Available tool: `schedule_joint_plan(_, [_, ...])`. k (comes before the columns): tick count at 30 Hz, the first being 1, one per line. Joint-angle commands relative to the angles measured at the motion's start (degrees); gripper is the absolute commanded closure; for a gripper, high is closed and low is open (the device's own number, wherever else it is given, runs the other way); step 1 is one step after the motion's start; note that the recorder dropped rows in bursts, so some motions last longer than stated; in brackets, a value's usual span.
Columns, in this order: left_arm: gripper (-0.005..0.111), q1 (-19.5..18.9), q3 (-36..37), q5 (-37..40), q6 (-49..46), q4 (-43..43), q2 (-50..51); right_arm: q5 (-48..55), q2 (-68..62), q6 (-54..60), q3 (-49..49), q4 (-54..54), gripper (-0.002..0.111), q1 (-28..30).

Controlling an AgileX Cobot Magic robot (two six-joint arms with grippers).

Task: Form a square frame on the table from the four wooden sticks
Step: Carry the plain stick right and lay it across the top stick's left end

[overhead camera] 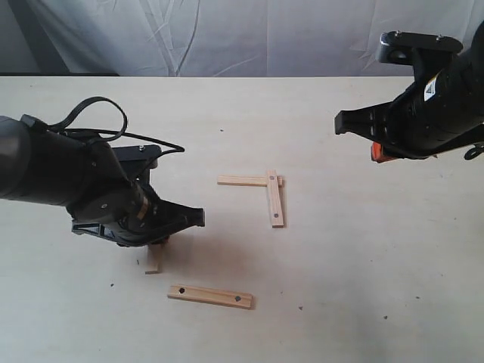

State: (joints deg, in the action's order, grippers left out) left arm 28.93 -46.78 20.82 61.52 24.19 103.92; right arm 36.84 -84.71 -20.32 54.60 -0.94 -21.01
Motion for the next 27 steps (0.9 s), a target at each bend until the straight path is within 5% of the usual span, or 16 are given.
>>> schedule_joint_plan(1, [0.107, 0.39, -2.23, -1.25, -1.94, -0.34, -3.00, -0.65, 0.50, 0.43, -0.11, 0.21, 0.108, 0.38])
schedule_joint_plan(16, [0.107, 2.07, -13.06, -8.93, -6.48, -1.91, 4.49, -1.05, 0.50, 0.43, -0.11, 0.21, 0.108, 0.38])
schedule_joint_plan(27, [0.107, 2.07, -14.36, -11.94, -6.48, -1.18, 10.11, -1.58, 0.50, 0.43, -0.11, 0.43, 0.108, 0.38])
